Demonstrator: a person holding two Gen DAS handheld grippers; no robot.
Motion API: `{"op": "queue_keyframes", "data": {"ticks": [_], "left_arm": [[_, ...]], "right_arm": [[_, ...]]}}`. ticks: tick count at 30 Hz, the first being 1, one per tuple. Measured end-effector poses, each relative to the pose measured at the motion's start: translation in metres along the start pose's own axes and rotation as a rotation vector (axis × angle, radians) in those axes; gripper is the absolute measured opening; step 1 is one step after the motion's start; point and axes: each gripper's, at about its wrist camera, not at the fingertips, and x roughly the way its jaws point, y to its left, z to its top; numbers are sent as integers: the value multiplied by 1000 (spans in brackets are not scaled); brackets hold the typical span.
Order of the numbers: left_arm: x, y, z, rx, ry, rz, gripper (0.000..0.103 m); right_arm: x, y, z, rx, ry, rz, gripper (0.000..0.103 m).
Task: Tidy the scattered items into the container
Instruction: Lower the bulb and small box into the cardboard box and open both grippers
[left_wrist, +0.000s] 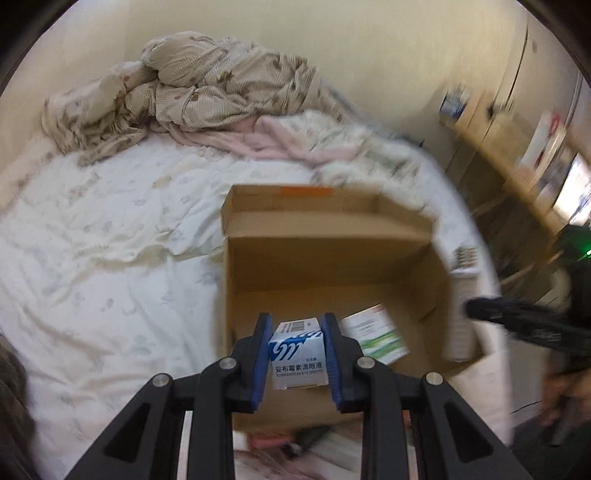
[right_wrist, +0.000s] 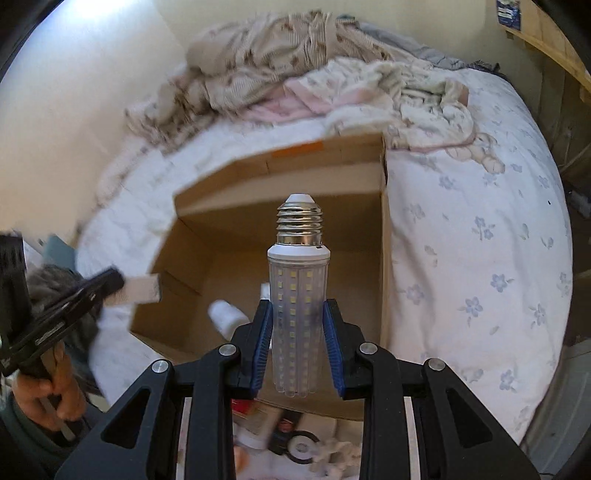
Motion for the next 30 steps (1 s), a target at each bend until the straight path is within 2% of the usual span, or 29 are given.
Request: {"op": "queue_keyframes", "data": {"ticks": [4,8,13,21,23,24,26,28,29,30], "left_arm": [[24,0,-17,-1,78,17,27],[32,-12,-30,89,100,54,27],[48,-7,-38,62,170,61,27],[46,-5,-39,51,150,53,28],[46,-3,-39,31,156,24,29],[46,-3,-38,22,156,9,31],[44,-1,-35,7,153,-15,52],[41,-1,-33,-4,138,-37,65],[39,-2,-33,-7,135,-44,72],[38,-3,-32,-10,135,-49,73]], "right_arm": [[11,3,-7,-40,60,-32,31],[22,5,-10,-42,93,-29,31],[41,13,-13,-77,146,-76,31],[50,13,-17,-75,178,-73,31],[51,10,-19,-62,185,-72,31],[51,9,-20,-57,189,-74,31],[51,10,-21,-58,192,-78,34],[50,13,-21,-63,195,-71,43],[51,17,-21,-76,198,-64,51],[50,19,-22,-83,195,-62,56]]}}
